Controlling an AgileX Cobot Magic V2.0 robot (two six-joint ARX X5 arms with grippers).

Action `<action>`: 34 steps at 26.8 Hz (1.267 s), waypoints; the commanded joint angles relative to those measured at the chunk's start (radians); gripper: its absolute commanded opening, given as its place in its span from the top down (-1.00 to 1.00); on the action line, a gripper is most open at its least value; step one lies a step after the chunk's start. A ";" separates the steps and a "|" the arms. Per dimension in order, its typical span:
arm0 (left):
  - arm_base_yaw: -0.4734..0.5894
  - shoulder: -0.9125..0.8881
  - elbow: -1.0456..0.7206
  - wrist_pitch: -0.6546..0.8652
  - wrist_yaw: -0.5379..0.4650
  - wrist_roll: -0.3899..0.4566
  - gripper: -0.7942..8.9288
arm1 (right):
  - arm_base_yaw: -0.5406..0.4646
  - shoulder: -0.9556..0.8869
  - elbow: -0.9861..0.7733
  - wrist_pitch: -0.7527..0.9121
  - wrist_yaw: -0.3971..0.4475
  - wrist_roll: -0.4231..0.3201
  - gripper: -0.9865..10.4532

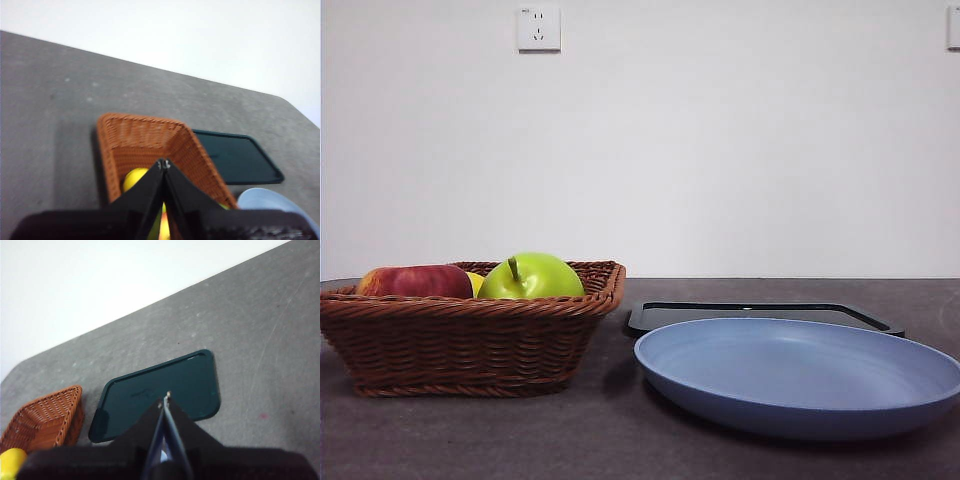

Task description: Take the lemon from the basket,put the lemon in the plate,hand out the plate

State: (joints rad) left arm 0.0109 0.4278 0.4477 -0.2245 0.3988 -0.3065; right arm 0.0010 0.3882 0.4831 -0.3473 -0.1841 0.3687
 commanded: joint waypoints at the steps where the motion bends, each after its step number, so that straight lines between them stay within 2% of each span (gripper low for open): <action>1: 0.002 0.086 0.082 -0.017 0.039 0.027 0.82 | 0.003 0.077 0.086 -0.051 -0.002 -0.084 0.82; 4: 0.002 0.189 0.165 -0.065 0.082 0.064 0.82 | 0.003 0.178 0.171 -0.136 -0.005 -0.140 0.82; 8: -0.001 0.322 0.279 -0.166 0.131 0.127 0.82 | 0.003 0.320 0.267 -0.251 -0.055 -0.219 0.82; 13: -0.017 0.452 0.411 -0.330 0.134 0.210 0.82 | 0.010 0.474 0.325 -0.351 -0.119 -0.293 0.82; 15: -0.026 0.489 0.448 -0.377 0.133 0.241 0.82 | 0.014 0.525 0.325 -0.367 -0.155 -0.293 0.80; 18: -0.041 0.523 0.478 -0.405 0.134 0.259 0.77 | 0.027 0.617 0.325 -0.401 -0.158 -0.291 0.72; 21: -0.051 0.523 0.478 -0.402 0.127 0.253 0.28 | 0.054 0.730 0.325 -0.417 -0.158 -0.291 0.46; 23: -0.051 0.523 0.478 -0.402 0.127 0.246 0.17 | 0.081 0.806 0.325 -0.417 -0.158 -0.291 0.27; 24: -0.051 0.523 0.478 -0.403 0.127 0.246 0.13 | 0.096 0.844 0.325 -0.413 -0.158 -0.291 0.24; 27: -0.051 0.523 0.478 -0.407 0.128 0.227 0.11 | 0.142 0.960 0.325 -0.362 -0.158 -0.287 0.24; 34: -0.051 0.523 0.478 -0.414 0.127 0.227 0.11 | 0.212 1.147 0.325 -0.225 -0.158 -0.235 0.46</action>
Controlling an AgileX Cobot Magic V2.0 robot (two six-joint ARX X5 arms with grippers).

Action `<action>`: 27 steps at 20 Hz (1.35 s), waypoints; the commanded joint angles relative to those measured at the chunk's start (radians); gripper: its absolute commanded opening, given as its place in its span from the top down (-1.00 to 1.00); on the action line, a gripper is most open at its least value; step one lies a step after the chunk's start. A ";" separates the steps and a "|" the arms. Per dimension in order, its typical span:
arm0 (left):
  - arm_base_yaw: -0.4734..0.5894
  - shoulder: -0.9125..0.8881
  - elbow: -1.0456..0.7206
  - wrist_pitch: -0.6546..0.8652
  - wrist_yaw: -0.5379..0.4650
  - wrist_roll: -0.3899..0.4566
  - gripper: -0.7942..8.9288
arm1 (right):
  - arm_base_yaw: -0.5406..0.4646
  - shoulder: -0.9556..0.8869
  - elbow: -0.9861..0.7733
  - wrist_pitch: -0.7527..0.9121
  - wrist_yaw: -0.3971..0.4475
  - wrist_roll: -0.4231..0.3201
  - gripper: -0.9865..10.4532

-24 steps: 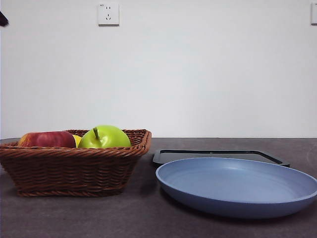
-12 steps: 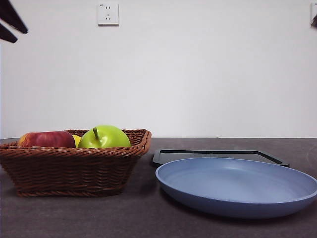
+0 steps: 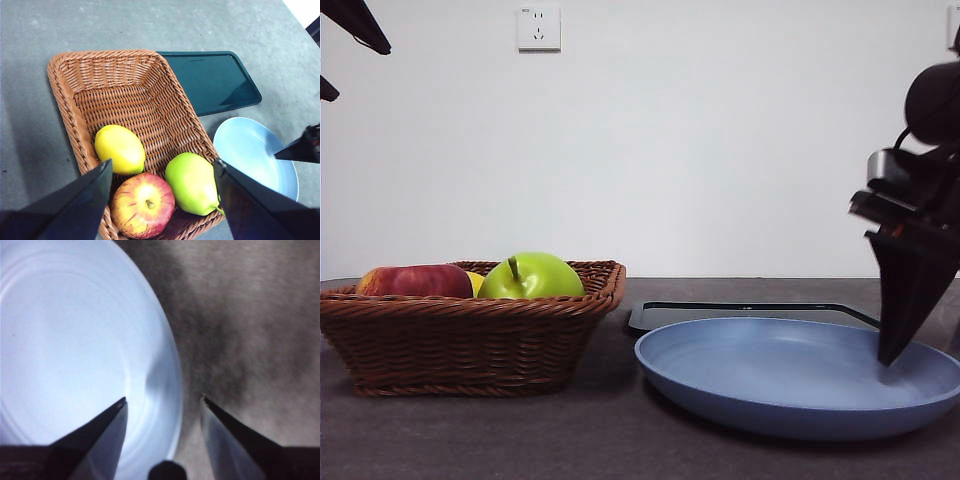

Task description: Take the lemon from the basket,put the lemon in the plate,hand out the plate

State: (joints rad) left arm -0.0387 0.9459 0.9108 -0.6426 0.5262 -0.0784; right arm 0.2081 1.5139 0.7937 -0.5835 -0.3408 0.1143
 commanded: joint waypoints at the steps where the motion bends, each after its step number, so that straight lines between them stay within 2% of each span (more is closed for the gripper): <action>1: -0.002 0.005 0.015 0.004 0.000 -0.001 0.11 | 0.005 0.025 0.014 0.011 0.001 0.028 0.52; 4: -0.002 0.005 0.015 -0.003 0.000 -0.001 0.11 | 0.001 0.021 0.014 0.009 0.003 0.027 0.79; 5: -0.002 0.005 0.015 -0.003 0.000 -0.001 0.11 | 0.001 0.019 0.014 0.007 0.003 0.028 0.82; 9: -0.002 0.005 0.015 -0.003 0.000 -0.021 0.11 | 0.000 -0.024 0.014 -0.008 0.003 0.028 0.82; 11: -0.005 0.005 0.015 -0.004 0.000 -0.051 0.11 | -0.014 -0.076 0.014 -0.034 0.003 0.028 0.82; 15: -0.052 0.005 0.015 0.000 -0.013 -0.053 0.11 | -0.057 -0.214 0.014 -0.116 0.003 0.027 0.82; 19: -0.145 0.070 0.047 -0.015 -0.134 -0.059 0.03 | -0.111 -0.364 0.014 -0.190 0.003 0.026 0.82; 23: -0.227 0.223 0.119 -0.041 -0.186 -0.064 0.03 | -0.138 -0.484 0.014 -0.235 0.003 0.023 0.82; 27: -0.281 0.422 0.216 -0.097 -0.327 -0.087 0.03 | -0.143 -0.551 0.014 -0.243 0.003 0.023 0.82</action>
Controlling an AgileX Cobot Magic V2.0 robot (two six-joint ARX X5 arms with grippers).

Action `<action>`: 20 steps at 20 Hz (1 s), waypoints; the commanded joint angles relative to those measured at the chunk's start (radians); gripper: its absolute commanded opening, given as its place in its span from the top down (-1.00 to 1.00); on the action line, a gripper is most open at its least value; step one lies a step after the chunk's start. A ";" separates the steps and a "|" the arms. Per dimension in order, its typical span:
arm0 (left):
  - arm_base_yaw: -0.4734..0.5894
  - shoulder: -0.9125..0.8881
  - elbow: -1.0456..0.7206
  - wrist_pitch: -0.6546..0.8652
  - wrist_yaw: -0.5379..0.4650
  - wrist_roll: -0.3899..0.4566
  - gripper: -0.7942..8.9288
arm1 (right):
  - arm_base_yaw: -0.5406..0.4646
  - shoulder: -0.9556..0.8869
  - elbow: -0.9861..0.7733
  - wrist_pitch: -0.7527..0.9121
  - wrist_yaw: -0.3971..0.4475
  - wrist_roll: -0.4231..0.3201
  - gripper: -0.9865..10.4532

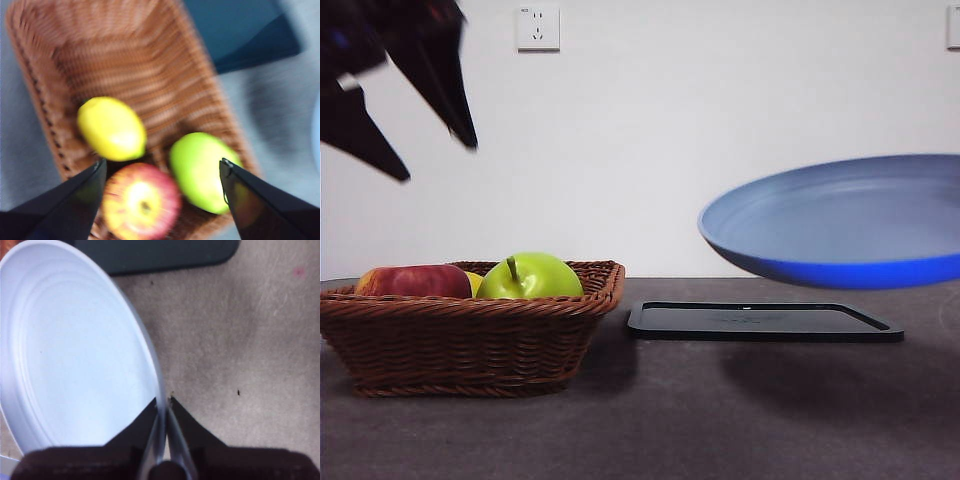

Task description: Take the lemon from the basket,put the lemon in the plate,hand out the plate

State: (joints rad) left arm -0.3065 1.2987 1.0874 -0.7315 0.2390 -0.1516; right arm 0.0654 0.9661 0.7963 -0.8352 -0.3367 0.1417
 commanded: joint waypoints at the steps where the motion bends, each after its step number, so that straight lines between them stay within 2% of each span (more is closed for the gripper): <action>1: -0.022 0.111 0.061 -0.013 -0.059 -0.021 0.03 | 0.000 -0.010 0.012 0.006 -0.002 -0.005 0.82; 3: -0.036 0.206 0.112 -0.031 -0.116 -0.043 0.03 | 0.000 -0.014 0.012 -0.006 -0.002 -0.005 0.82; 11: -0.048 0.443 0.186 -0.016 -0.159 -0.118 0.03 | 0.000 -0.013 0.012 -0.011 -0.002 -0.005 0.82; 17: -0.054 0.486 0.186 0.077 -0.160 -0.106 0.04 | 0.000 -0.013 0.012 -0.010 -0.002 -0.005 0.82; 20: -0.060 0.486 0.186 0.064 -0.160 -0.048 0.04 | 0.000 -0.013 0.012 -0.010 -0.002 -0.005 0.82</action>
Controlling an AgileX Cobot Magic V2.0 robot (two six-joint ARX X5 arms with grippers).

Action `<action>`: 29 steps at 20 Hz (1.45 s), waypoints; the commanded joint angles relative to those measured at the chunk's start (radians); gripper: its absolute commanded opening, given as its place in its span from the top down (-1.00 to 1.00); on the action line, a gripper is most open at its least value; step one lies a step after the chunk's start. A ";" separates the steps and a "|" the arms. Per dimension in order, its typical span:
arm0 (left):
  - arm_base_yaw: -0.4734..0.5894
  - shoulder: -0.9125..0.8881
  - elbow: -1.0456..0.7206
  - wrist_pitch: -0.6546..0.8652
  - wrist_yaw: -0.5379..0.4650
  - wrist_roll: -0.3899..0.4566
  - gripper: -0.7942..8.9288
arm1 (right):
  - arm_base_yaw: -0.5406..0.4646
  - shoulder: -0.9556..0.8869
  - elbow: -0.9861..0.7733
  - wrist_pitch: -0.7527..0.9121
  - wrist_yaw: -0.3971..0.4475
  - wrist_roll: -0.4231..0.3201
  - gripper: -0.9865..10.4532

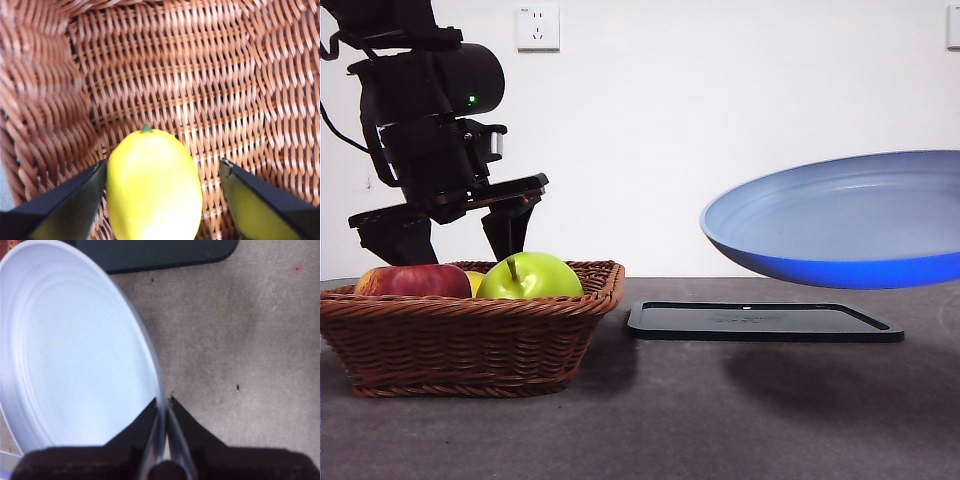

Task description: Take the lemon from the basket,put the lemon in the plate,hand out the plate

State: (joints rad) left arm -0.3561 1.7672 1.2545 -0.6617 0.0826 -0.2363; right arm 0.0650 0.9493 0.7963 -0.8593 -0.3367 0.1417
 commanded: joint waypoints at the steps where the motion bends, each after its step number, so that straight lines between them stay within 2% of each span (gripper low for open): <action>1: -0.010 0.018 0.019 -0.010 -0.003 0.056 0.08 | 0.000 0.003 0.012 0.014 -0.002 -0.005 0.82; 3: -0.012 0.018 0.019 -0.024 -0.004 0.084 0.33 | 0.000 0.003 0.012 0.013 -0.002 -0.005 0.82; 4: -0.012 0.018 0.019 -0.028 -0.004 0.084 0.40 | 0.000 0.003 0.012 0.013 -0.002 -0.005 0.82; 10: -0.001 -0.022 0.080 -0.014 -0.002 0.133 0.42 | 0.000 0.013 0.012 0.069 0.002 0.003 0.82; 12: -0.004 -0.083 0.173 -0.050 0.010 0.133 0.42 | 0.000 0.050 0.012 0.104 0.002 0.050 0.82; 14: -0.027 -0.135 0.279 -0.096 0.124 0.133 0.42 | 0.003 0.113 0.012 0.126 -0.003 0.066 0.82; 17: -0.136 -0.173 0.360 -0.084 0.372 0.131 0.42 | 0.028 0.189 0.012 0.143 -0.018 0.085 0.82; 18: -0.189 -0.173 0.361 -0.083 0.381 0.128 0.42 | 0.031 0.193 0.012 0.148 -0.054 0.088 0.82; 20: -0.308 -0.163 0.359 -0.092 0.302 0.134 0.42 | 0.042 0.193 0.012 0.157 -0.107 0.097 0.82; 25: -0.526 -0.100 0.356 -0.072 0.008 0.171 0.42 | 0.042 0.193 0.012 0.135 -0.127 0.096 0.82; 29: -0.596 -0.008 0.356 -0.054 -0.005 0.171 0.42 | 0.042 0.193 0.012 0.129 -0.137 0.093 0.82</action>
State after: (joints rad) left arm -0.9417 1.7412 1.5967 -0.7288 0.0830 -0.0776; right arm 0.1047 1.1347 0.7963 -0.7372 -0.4644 0.2287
